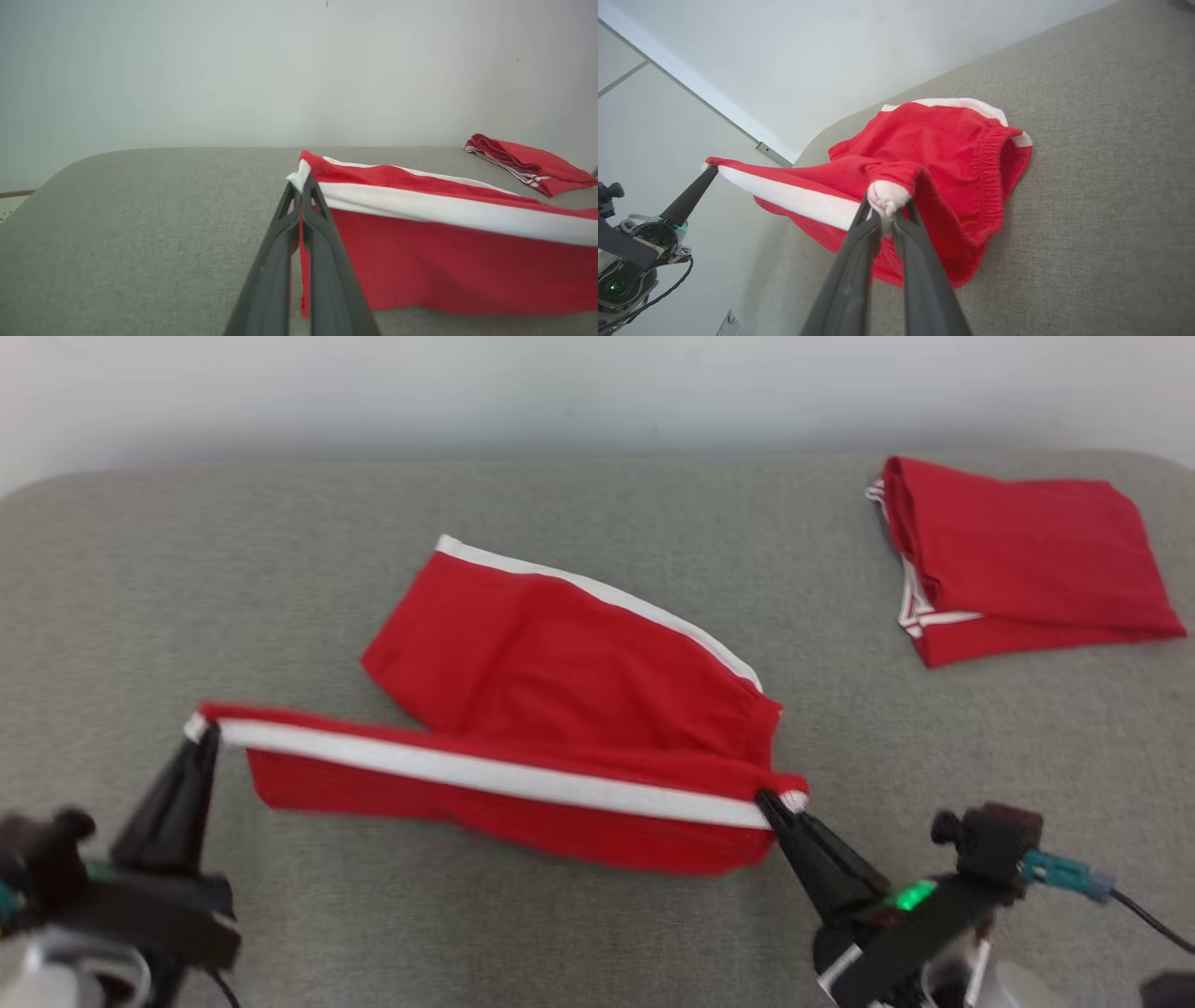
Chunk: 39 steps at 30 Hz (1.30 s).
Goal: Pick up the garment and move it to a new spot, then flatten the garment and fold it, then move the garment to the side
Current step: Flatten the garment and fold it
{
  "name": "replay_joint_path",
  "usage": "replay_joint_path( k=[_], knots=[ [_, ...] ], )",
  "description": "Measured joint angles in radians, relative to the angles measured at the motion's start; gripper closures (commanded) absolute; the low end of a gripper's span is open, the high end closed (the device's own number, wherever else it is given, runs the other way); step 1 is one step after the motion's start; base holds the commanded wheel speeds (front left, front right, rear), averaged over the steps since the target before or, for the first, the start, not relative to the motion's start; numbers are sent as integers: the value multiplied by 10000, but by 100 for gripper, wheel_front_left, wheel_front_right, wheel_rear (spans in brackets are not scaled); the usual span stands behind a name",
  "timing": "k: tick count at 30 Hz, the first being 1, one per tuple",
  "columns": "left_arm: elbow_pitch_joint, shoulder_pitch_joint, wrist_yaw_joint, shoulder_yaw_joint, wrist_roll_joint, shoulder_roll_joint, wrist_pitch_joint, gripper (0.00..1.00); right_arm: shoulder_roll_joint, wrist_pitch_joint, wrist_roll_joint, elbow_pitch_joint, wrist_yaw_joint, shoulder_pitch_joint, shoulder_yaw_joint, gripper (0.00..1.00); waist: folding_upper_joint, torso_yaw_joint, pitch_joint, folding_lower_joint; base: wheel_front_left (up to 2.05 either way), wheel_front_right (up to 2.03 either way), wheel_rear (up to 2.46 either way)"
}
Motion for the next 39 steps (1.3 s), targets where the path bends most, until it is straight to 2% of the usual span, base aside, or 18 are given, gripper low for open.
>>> replay_joint_path(
  k=[6, 13, 17, 21, 29, 35, 36, 37, 39],
  knots=[
    [711, -1828, -403, 31, -52, 734, 1070, 100, 848, 113, -67, 700, -2, -1531, -8, 100, 0, -729, 548, 1, 0, 0, 0],
    [2234, -3639, -815, -297, -69, 1333, 1900, 100, 1871, -380, -125, 2071, -2, -2966, 326, 100, 0, -1628, 1225, 1, 0, 0, 0],
    [2953, -4305, -959, -497, 2, 1488, 2098, 100, 2230, -646, -71, 2581, -2, -3381, 550, 100, 1, -2005, 1479, 2, 0, 0, 0],
    [4042, -5362, -1083, -1095, 21, 1611, 2564, 100, 2600, -1018, 169, 3335, -2, -3870, 780, 100, 1, -2538, 1823, 1, 0, 0, 0],
    [5544, -6465, -1143, -1881, 146, 1758, 2556, 100, 3133, -1484, 412, 4291, -2, -4652, 1306, 100, 1, -3186, 2155, 0, 0, 0, 0],
    [6412, -6932, -1147, -2389, 123, 1703, 2092, 100, 3436, -1848, 623, 4909, -2, -4933, 1586, 100, 1, -3340, 2138, 0, 0, 0, 0],
    [6564, -6957, -1147, -2429, 125, 1695, 1967, 76, 3467, -1900, 623, 4941, -2, -4939, 1680, 55, 0, -3334, 2107, -2, 0, 0, 0],
    [6707, -7010, -1147, -2500, 134, 1687, 1831, 0, 3490, -1954, 621, 4959, -2, -4951, 1764, 0, 0, -3325, 2073, -2, 0, 0, 0],
    [6939, -7101, -1137, -2625, 132, 1634, 1549, 0, 3511, -2046, 696, 5012, -4, -4963, 1845, 0, 0, -3286, 1988, -2, 0, 0, 0]
  ],
)
